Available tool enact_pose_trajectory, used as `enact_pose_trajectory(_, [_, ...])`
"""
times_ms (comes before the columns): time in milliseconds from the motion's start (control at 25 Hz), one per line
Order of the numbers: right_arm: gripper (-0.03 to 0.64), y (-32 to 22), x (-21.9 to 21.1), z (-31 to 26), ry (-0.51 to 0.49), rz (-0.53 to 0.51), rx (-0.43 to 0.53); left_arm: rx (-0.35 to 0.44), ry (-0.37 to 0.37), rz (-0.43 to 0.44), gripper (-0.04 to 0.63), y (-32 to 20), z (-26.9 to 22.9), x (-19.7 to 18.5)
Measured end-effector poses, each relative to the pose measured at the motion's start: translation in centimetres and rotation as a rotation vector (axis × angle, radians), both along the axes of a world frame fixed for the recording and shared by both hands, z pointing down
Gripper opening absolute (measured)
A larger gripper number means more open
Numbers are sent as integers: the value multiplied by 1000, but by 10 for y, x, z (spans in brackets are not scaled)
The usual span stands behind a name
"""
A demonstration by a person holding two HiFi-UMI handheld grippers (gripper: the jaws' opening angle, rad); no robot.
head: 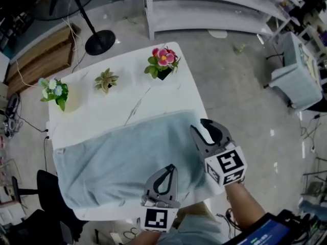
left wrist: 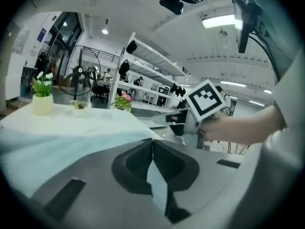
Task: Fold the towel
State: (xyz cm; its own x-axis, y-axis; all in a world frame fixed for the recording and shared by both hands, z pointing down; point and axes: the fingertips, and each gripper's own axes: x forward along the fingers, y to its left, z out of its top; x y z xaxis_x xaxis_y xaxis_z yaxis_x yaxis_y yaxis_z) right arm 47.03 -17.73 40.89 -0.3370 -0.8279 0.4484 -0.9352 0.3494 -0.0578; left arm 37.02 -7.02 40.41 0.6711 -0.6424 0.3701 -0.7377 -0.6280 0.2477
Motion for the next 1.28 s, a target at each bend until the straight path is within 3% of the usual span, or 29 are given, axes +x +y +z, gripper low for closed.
enact_pose_trajectory(160, [156, -32, 18, 37, 9, -59, -60, -137, -34, 33, 8, 12, 47, 30])
enact_pose_trajectory(400, [161, -52, 16, 76, 42, -188, -164, -234, -121, 45, 8, 15, 65, 45])
enact_pose_trajectory(480, [118, -52, 16, 83, 122, -230, -188, -288, -108, 41, 8, 11, 71, 47])
enact_pose_trajectory(520, [55, -52, 15, 86, 164, -247, -195, -312, -102, 41, 8, 9, 75, 49])
enact_pose_trajectory(640, [29, -56, 13, 91, 218, -278, -199, -375, -94, 59, 8, 9, 82, 53])
enact_pose_trajectory(760, [28, -73, 20, 91, 254, -291, -179, -417, -65, 82, 8, 6, 82, 64])
enact_pose_trajectory(960, [28, -111, 42, 86, 295, -303, -162, -471, 48, 108, 8, -4, 76, 100])
enact_pose_trajectory(1160, [28, -134, 61, 95, 341, -323, -170, -480, 100, 147, 8, -14, 72, 137])
enact_pose_trajectory(1280, [38, -137, 57, 95, 316, -349, -164, -454, 145, 151, 8, -21, 64, 146])
